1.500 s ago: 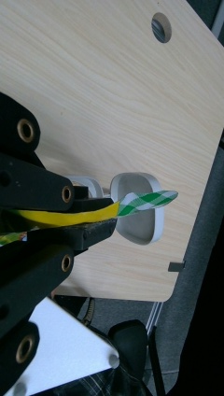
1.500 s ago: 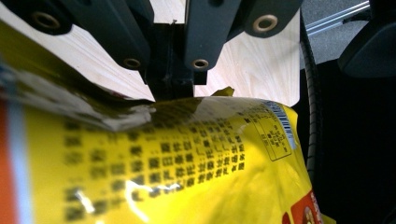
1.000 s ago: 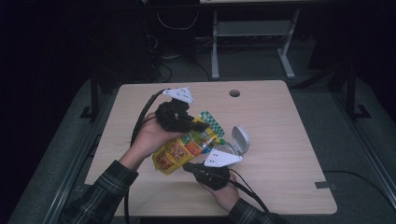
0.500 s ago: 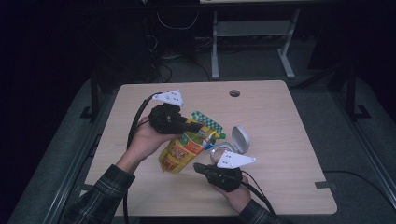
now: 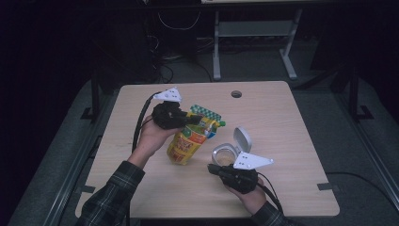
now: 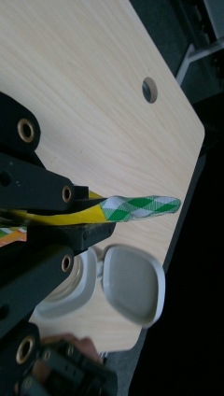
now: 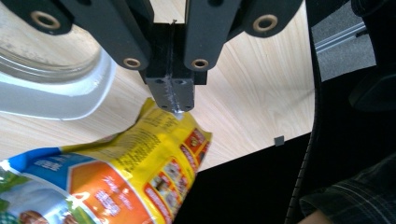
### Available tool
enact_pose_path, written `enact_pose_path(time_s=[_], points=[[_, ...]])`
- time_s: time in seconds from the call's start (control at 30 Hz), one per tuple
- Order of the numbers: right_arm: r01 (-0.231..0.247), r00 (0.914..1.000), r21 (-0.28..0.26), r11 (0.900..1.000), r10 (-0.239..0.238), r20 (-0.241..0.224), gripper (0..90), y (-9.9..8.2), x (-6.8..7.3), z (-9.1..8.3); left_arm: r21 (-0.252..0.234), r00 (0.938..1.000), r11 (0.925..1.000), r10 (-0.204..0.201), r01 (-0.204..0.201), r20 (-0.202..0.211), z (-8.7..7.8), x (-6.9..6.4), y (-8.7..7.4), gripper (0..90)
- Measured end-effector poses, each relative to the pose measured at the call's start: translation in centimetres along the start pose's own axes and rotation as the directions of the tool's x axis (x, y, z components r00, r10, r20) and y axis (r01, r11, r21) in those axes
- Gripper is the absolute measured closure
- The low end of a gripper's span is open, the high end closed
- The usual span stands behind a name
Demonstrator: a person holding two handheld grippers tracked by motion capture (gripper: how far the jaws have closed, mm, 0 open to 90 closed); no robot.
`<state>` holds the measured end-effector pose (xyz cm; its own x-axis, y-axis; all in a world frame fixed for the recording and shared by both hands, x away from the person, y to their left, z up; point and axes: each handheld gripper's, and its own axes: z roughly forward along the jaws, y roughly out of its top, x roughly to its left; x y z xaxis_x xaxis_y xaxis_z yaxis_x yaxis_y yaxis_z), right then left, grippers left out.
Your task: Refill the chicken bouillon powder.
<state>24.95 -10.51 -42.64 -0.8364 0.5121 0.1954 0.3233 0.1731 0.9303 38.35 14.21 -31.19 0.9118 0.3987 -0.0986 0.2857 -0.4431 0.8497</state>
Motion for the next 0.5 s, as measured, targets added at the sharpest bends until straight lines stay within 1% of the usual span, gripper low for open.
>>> enact_pose_path(time_s=[0.07,0.17,0.27,0.3,0.33,0.37,0.43,0.5], points=[[0.003,1.0,-0.002,1.0,-0.003,0.001,90.0,0.0,-0.1,-0.2,-0.007,1.0,1.0,-0.005,0.005,-0.004,0.6,0.2,-0.1,89.7],[-0.003,1.0,-0.003,1.0,0.003,0.0,90.0,0.0,-0.3,-0.4,-0.005,1.0,1.0,0.0,0.0,-0.006,1.2,0.4,-0.4,89.6],[-0.005,1.0,-0.002,1.0,0.005,-0.002,90.0,0.0,-0.4,-0.5,0.01,1.0,0.9999,0.005,-0.005,-0.002,1.5,0.3,-0.8,89.3],[-0.002,1.0,-0.001,1.0,0.002,-0.002,90.0,0.0,-0.4,-0.5,0.011,1.0,0.9999,-0.002,0.002,-0.006,1.6,0.2,-1.0,89.1],[-0.004,1.0,-0.001,1.0,0.004,-0.001,90.0,-0.1,-0.4,-0.4,-0.001,1.0,1.0,-0.001,0.001,0.001,1.5,0.3,-1.2,88.9],[-0.005,1.0,0.001,1.0,0.005,-0.003,90.0,-0.1,-0.4,-0.4,-0.006,1.0,0.9999,-0.008,0.008,0.005,1.3,0.2,-1.3,88.9],[-0.005,1.0,0.004,1.0,0.005,-0.004,90.0,-0.1,-0.3,-0.3,0.001,1.0,1.0,0.001,-0.001,-0.002,0.9,0.1,-1.4,88.8],[-0.004,1.0,0.008,1.0,0.004,-0.007,90.0,-0.1,-0.2,-0.2,0.002,1.0,1.0,0.001,-0.001,0.003,0.6,0.1,-1.5,88.4]])
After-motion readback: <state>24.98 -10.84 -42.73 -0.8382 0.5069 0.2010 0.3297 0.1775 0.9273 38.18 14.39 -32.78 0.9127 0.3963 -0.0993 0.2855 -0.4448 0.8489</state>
